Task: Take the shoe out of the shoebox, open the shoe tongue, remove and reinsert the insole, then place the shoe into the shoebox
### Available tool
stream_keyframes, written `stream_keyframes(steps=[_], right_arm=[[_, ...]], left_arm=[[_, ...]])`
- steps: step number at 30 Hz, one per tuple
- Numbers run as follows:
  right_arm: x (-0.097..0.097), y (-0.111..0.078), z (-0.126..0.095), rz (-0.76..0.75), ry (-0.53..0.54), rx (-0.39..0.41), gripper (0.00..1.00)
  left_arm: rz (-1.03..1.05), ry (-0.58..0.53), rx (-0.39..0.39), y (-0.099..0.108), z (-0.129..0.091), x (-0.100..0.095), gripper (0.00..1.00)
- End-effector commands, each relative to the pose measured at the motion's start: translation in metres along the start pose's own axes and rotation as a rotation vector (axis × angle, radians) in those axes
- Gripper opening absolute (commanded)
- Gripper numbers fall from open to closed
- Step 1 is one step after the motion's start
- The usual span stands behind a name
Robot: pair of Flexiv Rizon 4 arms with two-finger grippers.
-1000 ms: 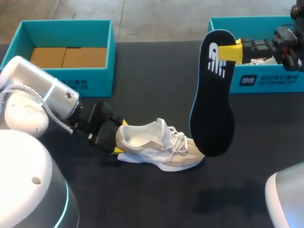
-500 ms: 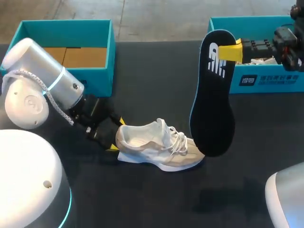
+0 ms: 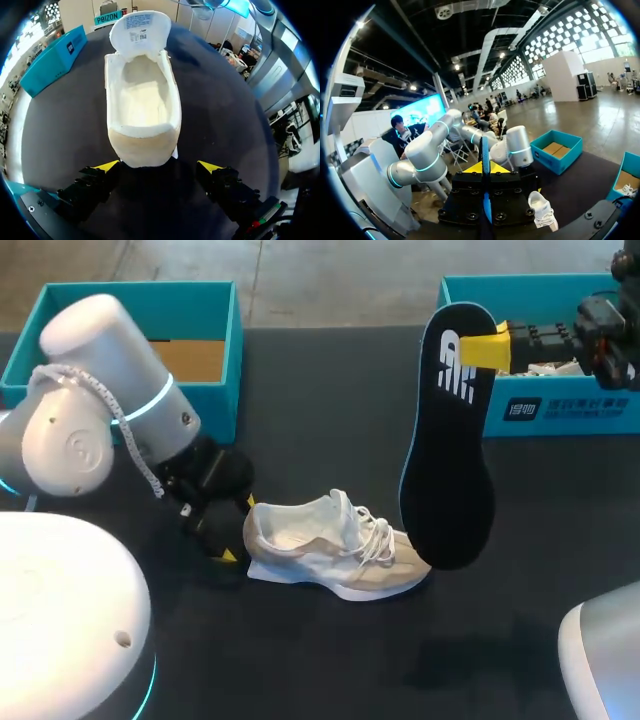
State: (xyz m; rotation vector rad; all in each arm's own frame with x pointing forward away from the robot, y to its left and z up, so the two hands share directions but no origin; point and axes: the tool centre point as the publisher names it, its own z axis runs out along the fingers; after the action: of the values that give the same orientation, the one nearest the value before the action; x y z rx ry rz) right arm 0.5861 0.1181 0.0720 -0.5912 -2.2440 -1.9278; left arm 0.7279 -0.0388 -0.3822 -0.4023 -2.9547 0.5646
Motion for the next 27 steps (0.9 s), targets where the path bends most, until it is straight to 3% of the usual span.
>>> stream_keyframes(steps=[1,18,27], right_arm=[[-0.002,0.005,0.004,0.002,0.003,0.007,0.00],[-0.002,0.005,0.004,0.002,0.003,0.007,0.00],[-0.002,0.005,0.004,0.002,0.003,0.007,0.00]], left_arm=[[0.019,-0.001,-0.151,0.000,-0.002,-0.008,1.00],[0.071,-0.027,-0.249,-0.005,-0.002,-0.015,1.00],[0.059,-0.058,-0.227,-0.022,-0.027,-0.021,1.00]])
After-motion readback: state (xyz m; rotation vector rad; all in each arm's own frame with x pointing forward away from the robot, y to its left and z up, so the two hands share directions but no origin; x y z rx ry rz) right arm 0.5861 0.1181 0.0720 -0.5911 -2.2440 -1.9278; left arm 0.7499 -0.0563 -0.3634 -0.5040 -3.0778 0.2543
